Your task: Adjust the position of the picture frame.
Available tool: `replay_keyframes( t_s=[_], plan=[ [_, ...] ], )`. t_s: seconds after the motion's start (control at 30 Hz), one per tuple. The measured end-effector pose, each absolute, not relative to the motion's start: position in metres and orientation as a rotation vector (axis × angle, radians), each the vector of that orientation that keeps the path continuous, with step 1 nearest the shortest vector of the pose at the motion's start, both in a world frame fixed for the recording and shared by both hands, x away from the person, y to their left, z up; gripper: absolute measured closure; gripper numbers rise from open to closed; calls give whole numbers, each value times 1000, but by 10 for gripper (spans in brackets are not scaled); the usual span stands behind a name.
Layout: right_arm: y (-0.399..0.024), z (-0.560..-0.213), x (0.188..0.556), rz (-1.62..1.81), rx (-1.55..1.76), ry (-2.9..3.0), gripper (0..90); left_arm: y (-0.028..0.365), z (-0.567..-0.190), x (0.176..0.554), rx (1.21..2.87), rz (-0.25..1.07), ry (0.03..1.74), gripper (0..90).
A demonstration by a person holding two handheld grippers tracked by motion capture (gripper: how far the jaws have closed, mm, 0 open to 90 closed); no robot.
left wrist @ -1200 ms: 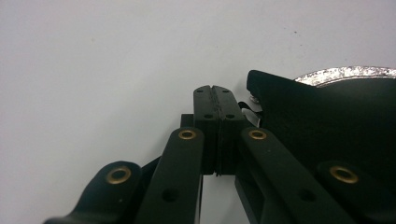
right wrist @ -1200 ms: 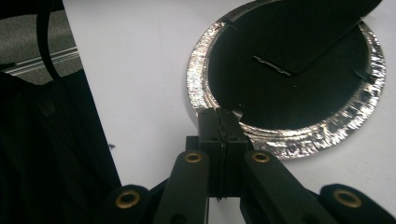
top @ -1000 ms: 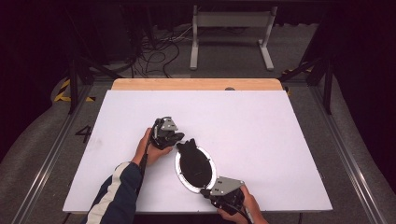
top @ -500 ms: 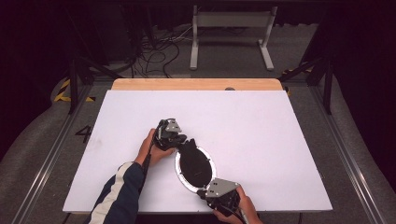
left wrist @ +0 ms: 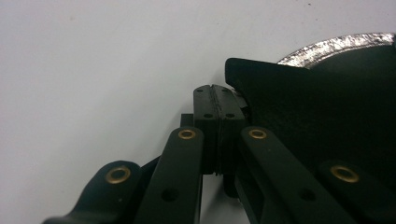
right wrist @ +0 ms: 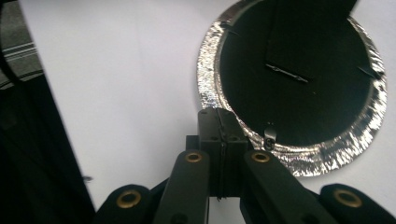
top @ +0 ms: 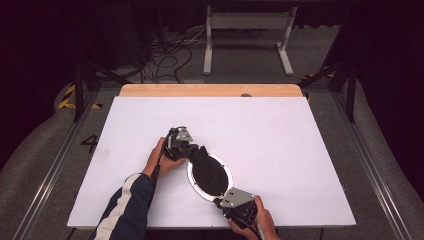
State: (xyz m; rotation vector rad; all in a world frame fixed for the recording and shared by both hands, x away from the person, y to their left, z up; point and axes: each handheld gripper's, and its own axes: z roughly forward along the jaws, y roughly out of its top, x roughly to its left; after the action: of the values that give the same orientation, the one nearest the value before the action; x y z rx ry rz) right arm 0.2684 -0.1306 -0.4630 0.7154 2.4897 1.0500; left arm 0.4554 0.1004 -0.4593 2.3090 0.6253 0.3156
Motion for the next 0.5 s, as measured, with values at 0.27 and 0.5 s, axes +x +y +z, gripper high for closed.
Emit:
replay_keyframes(
  t_s=[0.27, 0.5],
  plan=[
    [-141, -463, 280, 1048, 782, 2467, 900, 111, -459, 454, 2310, 296, 649, 900],
    [-150, -462, 290, 1050, 845, 2449, 900, 119, -460, 454, 2287, 272, 672, 900]
  ],
)
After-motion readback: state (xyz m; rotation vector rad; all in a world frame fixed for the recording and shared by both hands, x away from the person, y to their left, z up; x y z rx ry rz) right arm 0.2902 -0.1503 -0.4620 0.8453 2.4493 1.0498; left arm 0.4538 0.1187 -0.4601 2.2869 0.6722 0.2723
